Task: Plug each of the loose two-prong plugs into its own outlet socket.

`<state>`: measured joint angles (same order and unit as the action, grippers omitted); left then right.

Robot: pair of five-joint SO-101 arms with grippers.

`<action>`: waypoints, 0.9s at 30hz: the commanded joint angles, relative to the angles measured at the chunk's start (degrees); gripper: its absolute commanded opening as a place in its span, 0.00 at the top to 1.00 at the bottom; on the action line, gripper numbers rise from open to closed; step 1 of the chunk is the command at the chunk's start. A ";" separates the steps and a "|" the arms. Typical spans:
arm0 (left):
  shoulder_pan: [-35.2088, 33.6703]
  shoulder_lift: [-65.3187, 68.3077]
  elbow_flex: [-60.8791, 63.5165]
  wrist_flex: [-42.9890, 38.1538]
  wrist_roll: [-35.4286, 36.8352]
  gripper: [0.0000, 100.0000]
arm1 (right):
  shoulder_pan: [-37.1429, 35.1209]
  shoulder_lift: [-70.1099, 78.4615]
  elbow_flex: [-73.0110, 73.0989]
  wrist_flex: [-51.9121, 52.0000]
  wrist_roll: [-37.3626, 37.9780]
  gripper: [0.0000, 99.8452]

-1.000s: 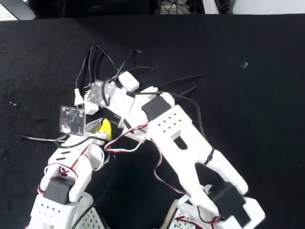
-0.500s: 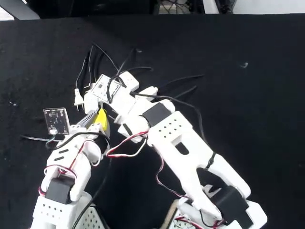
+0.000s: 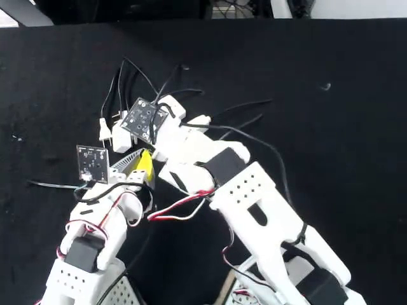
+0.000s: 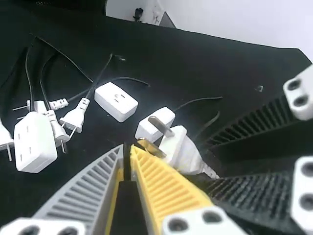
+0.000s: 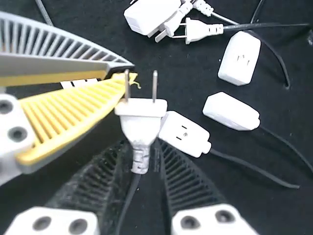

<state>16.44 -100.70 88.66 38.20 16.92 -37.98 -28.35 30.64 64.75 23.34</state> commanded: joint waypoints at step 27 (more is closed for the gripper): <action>-4.62 0.00 -8.84 0.79 -13.27 0.97 | -0.79 -3.03 2.51 0.18 0.88 0.99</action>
<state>13.71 -100.09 83.38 40.04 4.70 -38.68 -28.62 33.54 64.66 24.40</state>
